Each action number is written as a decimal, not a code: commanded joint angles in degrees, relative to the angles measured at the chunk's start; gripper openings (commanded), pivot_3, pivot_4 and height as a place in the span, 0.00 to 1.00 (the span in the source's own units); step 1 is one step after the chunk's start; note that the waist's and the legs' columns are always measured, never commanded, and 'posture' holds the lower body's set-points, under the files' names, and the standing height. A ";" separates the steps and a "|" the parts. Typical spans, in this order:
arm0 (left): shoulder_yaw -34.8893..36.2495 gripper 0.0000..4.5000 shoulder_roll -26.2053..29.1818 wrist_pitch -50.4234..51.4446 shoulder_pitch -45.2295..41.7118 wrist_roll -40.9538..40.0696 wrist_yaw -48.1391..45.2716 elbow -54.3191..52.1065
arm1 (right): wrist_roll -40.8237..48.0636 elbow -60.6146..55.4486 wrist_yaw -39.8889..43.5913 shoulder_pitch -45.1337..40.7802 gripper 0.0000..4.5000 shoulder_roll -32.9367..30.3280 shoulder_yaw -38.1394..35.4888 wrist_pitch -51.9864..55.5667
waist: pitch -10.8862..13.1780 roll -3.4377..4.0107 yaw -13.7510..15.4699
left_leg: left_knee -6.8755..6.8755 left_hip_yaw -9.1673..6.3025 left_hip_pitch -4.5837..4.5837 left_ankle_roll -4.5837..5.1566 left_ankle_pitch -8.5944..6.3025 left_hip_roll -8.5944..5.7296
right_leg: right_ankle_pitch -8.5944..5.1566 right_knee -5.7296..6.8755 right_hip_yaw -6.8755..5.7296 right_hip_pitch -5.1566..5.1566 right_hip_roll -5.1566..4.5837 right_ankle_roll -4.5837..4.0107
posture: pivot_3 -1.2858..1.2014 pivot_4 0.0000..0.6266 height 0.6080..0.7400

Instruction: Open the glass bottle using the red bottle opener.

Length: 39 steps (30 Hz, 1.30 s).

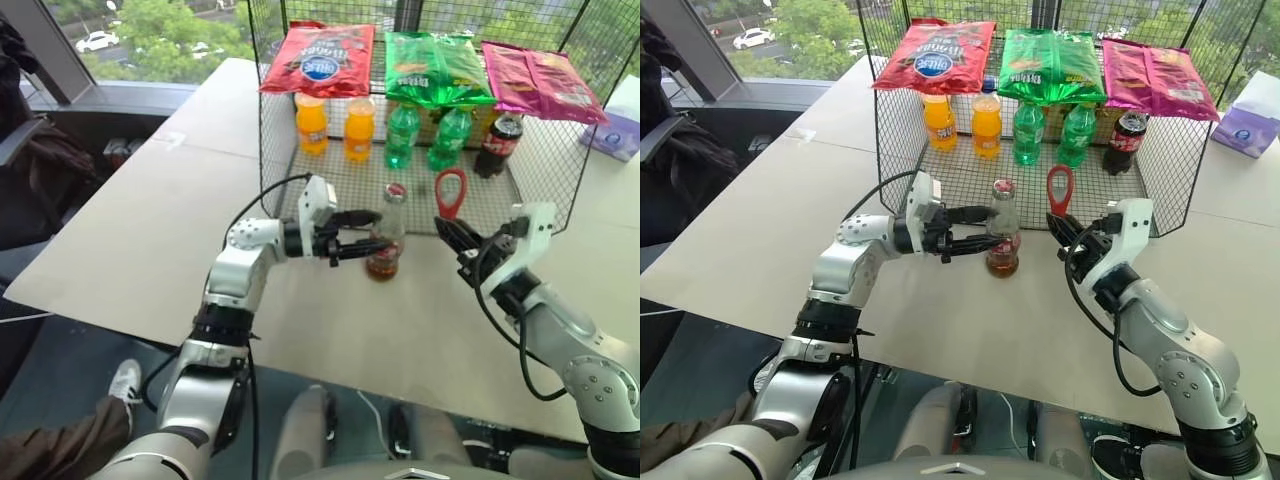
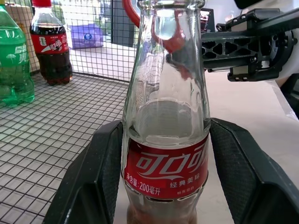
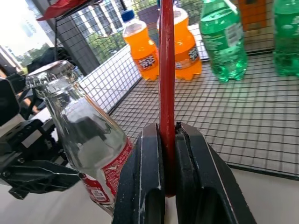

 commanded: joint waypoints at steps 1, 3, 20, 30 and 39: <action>-1.46 0.50 1.10 -1.18 1.23 -1.18 -0.75 -2.78 | 0.03 -3.13 1.74 0.12 0.00 0.40 -0.76 0.91 | -0.01 0.01 -0.02 | 0.00 0.00 0.00 0.00 0.00 0.00 | 0.00 0.01 0.00 0.00 0.00 0.00 | 0.52 0.24 1.00; -1.54 0.50 1.63 -1.00 1.59 -1.59 -0.89 -3.02 | 0.36 -3.85 2.28 0.24 0.00 0.51 -0.70 1.49 | -0.01 0.02 -0.02 | 0.00 -0.01 0.01 0.00 0.00 0.01 | 0.00 0.02 -0.03 0.00 0.00 -0.01 | 0.52 0.24 1.00; -4.44 1.00 1.66 -1.14 -3.54 -2.49 -0.11 -0.54 | -0.47 -4.81 4.56 -1.69 0.00 3.26 -0.46 4.98 | -0.02 0.03 -0.07 | -0.01 0.02 0.05 0.00 0.00 0.03 | -0.01 0.02 -0.01 0.00 0.00 -0.02 | 0.52 0.24 1.00; -5.82 0.53 1.61 -6.34 -4.73 -1.62 -3.63 7.50 | -3.66 -7.61 3.86 -0.44 0.00 2.77 -2.06 4.51 | -0.02 0.03 0.01 | -0.03 0.01 0.05 0.00 0.00 0.03 | -0.03 0.00 -0.03 -0.01 -0.02 -0.05 | 0.52 0.24 1.00; -5.78 0.53 0.84 -10.29 -5.91 -1.35 -4.46 11.38 | -30.17 -13.51 4.62 -1.26 0.00 -7.62 6.12 2.25 | -0.02 0.04 -0.01 | -0.01 0.02 0.05 0.00 0.00 -0.02 | -0.11 0.00 -0.08 -0.02 -0.15 -0.18 | 0.52 0.24 1.00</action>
